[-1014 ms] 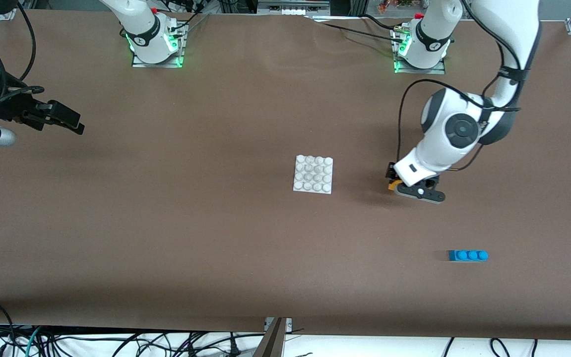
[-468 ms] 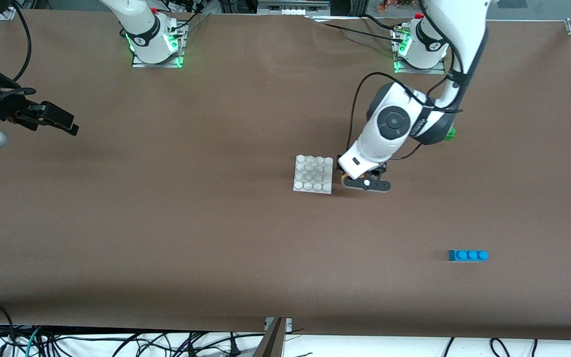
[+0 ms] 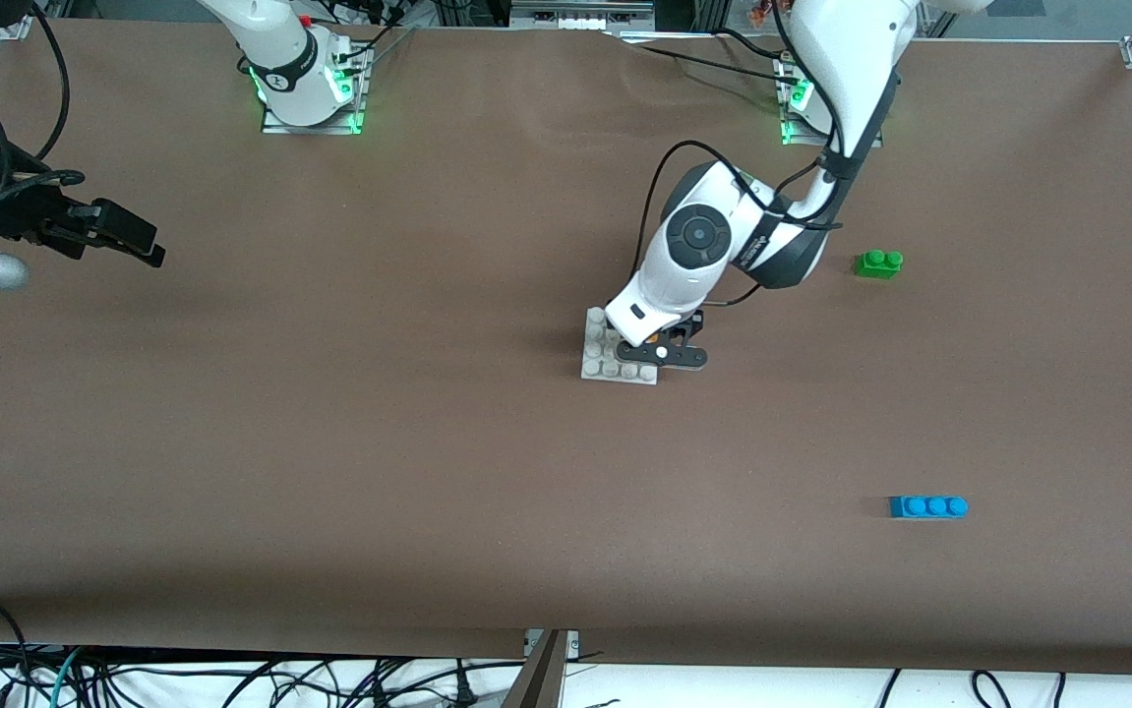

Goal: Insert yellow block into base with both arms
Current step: 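Carry the yellow brick with the left gripper over the white plate, then press the yellow brick onto the plate studs and open the left gripper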

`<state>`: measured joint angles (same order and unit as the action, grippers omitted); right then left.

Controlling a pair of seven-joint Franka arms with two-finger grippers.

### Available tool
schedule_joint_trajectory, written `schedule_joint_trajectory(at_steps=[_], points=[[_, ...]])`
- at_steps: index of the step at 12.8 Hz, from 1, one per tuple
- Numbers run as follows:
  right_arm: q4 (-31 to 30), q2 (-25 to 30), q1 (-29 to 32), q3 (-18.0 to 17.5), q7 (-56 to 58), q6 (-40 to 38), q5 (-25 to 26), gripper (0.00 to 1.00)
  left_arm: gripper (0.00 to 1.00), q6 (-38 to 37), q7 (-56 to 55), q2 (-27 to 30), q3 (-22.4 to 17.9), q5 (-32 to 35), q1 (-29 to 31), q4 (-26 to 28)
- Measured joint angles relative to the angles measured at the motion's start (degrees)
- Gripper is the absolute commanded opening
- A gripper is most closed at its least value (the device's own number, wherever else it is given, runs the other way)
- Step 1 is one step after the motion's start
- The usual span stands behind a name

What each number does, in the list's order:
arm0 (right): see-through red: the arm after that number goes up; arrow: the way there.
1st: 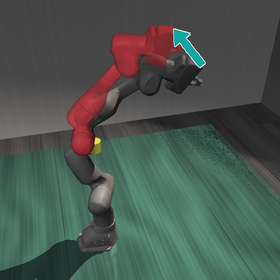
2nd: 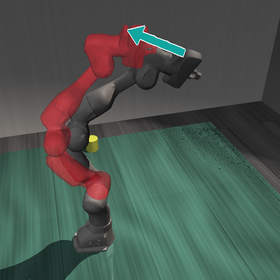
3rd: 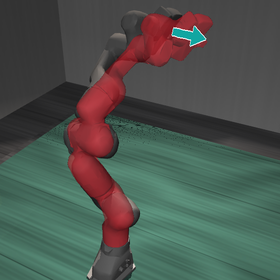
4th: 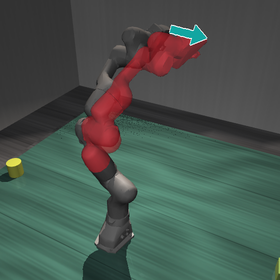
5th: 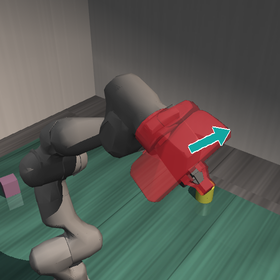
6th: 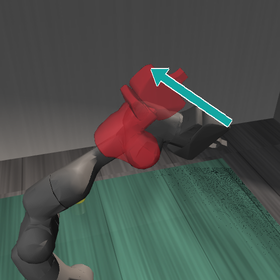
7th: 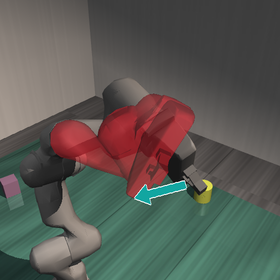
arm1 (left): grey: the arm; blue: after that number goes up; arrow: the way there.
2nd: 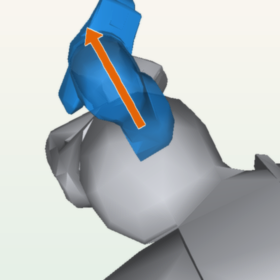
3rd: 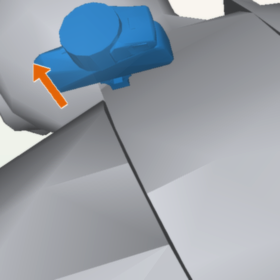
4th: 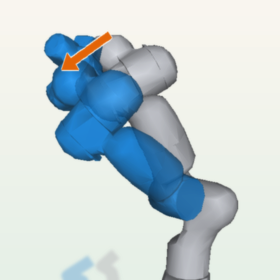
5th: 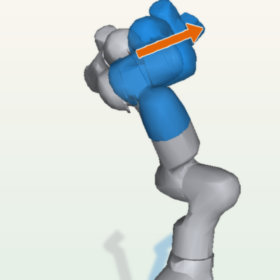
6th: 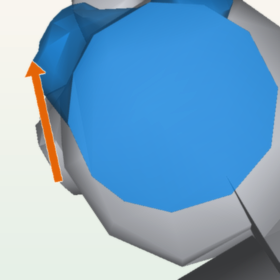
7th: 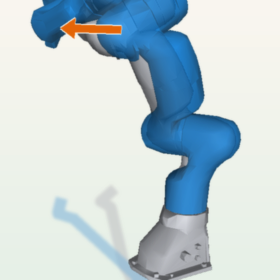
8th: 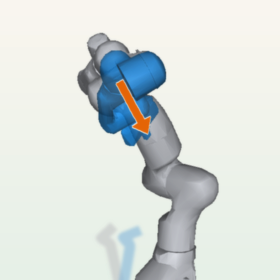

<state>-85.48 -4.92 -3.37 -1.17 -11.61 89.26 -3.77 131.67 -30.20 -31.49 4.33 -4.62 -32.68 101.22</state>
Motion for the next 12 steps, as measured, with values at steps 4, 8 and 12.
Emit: schedule_joint_trajectory(at_steps=[4,8,12], points=[[0.0,0.0,0.1,0.3,0.0,0.0,0.0,0.99,0.38,0.0,-0.5,-1.8,-0.1,0.0,-0.8,-0.8],[0.0,0.0,0.1,0.3,0.0,0.0,0.0,0.99,0.38,0.0,-0.5,-2.6,-0.2,0.0,-1.1,-0.8],[0.0,0.0,0.1,0.6,0.0,0.0,0.0,0.99,0.38,0.0,-0.5,-3.0,-0.2,0.0,-2.1,-0.9]])
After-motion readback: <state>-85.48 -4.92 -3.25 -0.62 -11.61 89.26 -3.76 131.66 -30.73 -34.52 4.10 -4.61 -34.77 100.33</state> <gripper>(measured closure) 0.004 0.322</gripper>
